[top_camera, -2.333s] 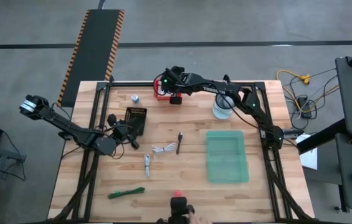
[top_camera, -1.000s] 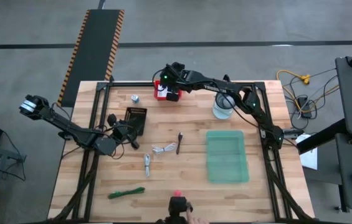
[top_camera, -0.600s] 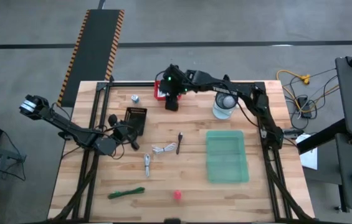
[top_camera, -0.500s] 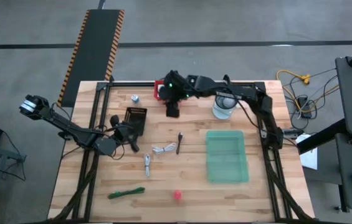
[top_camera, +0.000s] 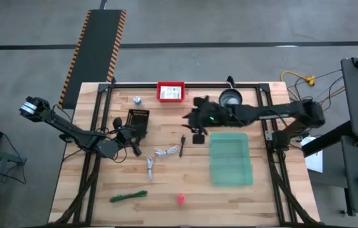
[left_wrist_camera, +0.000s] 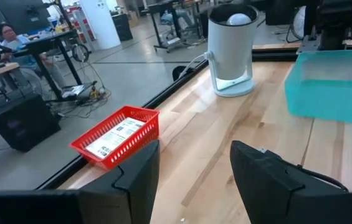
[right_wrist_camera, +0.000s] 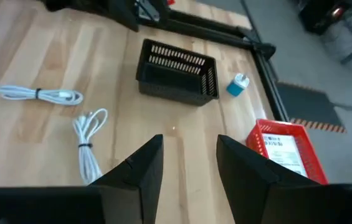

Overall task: Pick and place items into bin
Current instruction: Put the pink charger adapter into the black bin

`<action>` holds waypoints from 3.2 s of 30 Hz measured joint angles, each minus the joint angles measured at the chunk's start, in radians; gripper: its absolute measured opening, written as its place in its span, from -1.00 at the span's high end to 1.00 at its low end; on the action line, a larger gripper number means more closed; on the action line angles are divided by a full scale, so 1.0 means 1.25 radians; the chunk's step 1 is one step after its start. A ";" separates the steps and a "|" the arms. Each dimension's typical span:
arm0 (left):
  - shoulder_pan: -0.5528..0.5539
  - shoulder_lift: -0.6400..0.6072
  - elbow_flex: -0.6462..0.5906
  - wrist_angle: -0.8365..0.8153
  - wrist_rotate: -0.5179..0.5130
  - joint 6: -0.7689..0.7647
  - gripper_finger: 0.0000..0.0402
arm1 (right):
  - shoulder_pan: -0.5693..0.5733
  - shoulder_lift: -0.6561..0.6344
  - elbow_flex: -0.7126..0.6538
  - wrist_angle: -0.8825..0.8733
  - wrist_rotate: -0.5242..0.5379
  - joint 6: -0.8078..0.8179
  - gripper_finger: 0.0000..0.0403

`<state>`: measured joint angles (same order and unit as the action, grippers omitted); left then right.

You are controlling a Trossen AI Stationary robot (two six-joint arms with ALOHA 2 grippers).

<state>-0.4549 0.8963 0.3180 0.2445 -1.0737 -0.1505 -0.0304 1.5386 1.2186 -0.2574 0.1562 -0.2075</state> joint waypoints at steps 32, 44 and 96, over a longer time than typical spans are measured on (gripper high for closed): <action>0.000 0.000 0.000 0.006 0.000 0.001 0.11 | 0.166 -0.064 -0.220 0.201 -0.120 0.087 0.33; 0.000 0.000 -0.001 0.006 0.000 0.001 0.11 | 0.235 0.065 -0.156 0.204 -0.214 0.059 0.33; 0.000 0.000 -0.011 0.007 0.000 0.005 0.11 | 0.281 0.379 0.134 0.039 -0.503 -0.122 -0.44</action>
<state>-0.4545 0.8961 0.3038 0.2527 -1.0733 -0.1438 0.3207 2.0127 1.3858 -0.2090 -0.4723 -0.3594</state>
